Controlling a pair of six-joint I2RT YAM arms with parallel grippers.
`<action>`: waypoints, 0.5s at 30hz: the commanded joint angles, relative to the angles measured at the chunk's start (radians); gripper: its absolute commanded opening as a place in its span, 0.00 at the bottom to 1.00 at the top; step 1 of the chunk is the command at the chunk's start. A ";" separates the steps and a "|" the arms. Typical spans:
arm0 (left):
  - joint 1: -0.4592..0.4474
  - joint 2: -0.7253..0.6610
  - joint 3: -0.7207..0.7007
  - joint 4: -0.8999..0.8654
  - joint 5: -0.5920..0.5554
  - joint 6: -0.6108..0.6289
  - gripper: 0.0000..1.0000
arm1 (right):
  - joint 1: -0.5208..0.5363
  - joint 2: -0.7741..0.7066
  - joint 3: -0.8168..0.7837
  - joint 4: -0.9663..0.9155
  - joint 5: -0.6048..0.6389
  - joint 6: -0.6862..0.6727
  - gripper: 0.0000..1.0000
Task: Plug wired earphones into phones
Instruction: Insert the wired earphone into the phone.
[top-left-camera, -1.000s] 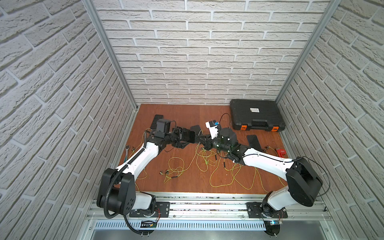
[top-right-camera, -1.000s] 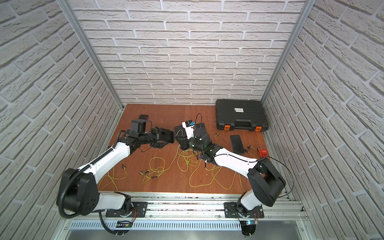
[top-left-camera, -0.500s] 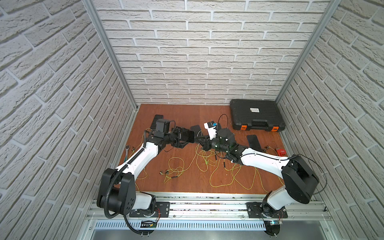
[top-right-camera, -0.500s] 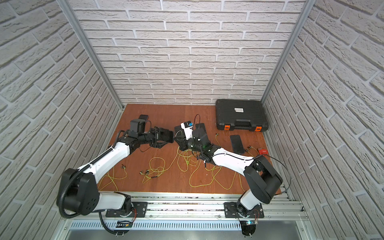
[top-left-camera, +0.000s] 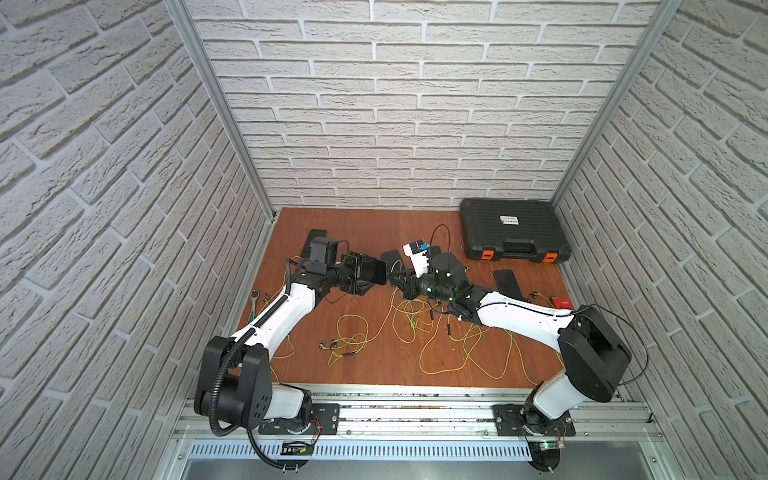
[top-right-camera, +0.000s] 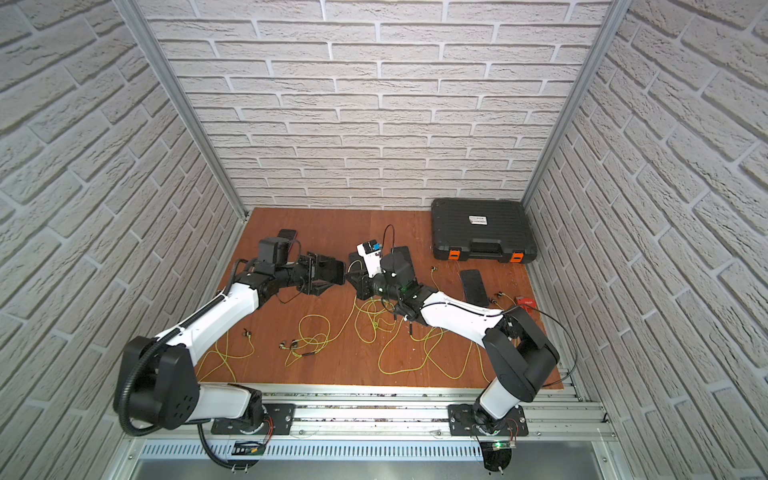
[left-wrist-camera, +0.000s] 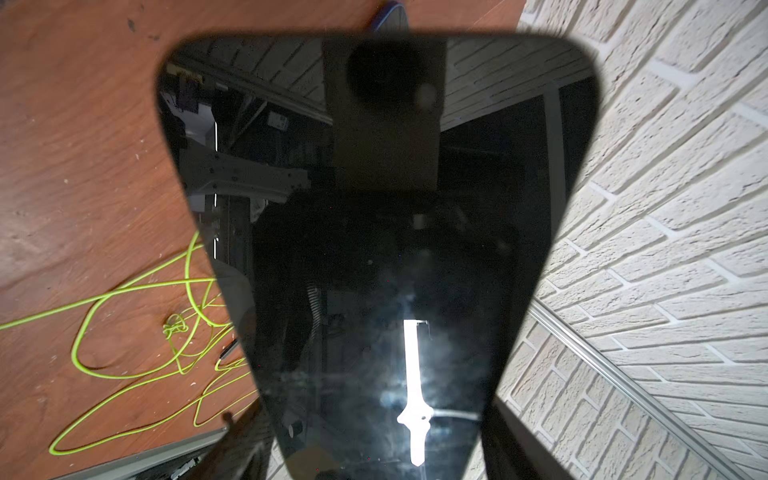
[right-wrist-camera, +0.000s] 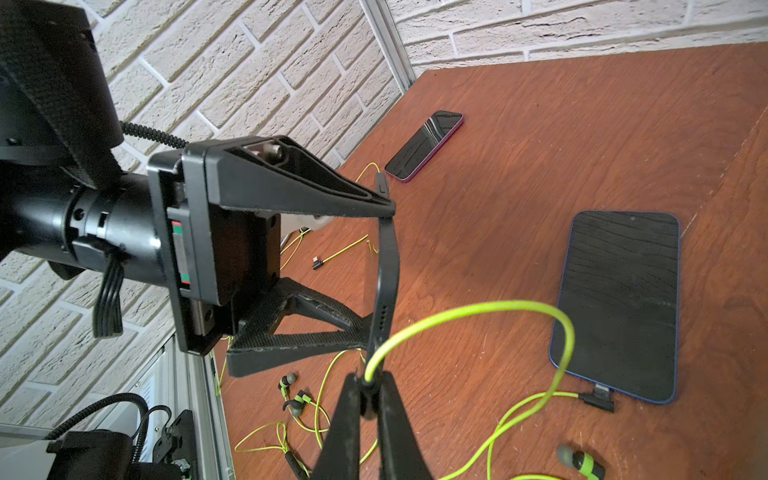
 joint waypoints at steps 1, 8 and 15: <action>-0.043 0.002 0.051 0.067 0.149 0.038 0.00 | 0.011 0.032 0.055 0.004 -0.025 -0.030 0.06; -0.076 0.020 0.057 0.121 0.149 0.007 0.00 | 0.010 0.063 0.076 0.029 -0.025 -0.026 0.06; -0.080 0.015 0.063 0.111 0.139 0.002 0.00 | 0.010 0.092 0.103 0.019 0.015 -0.029 0.06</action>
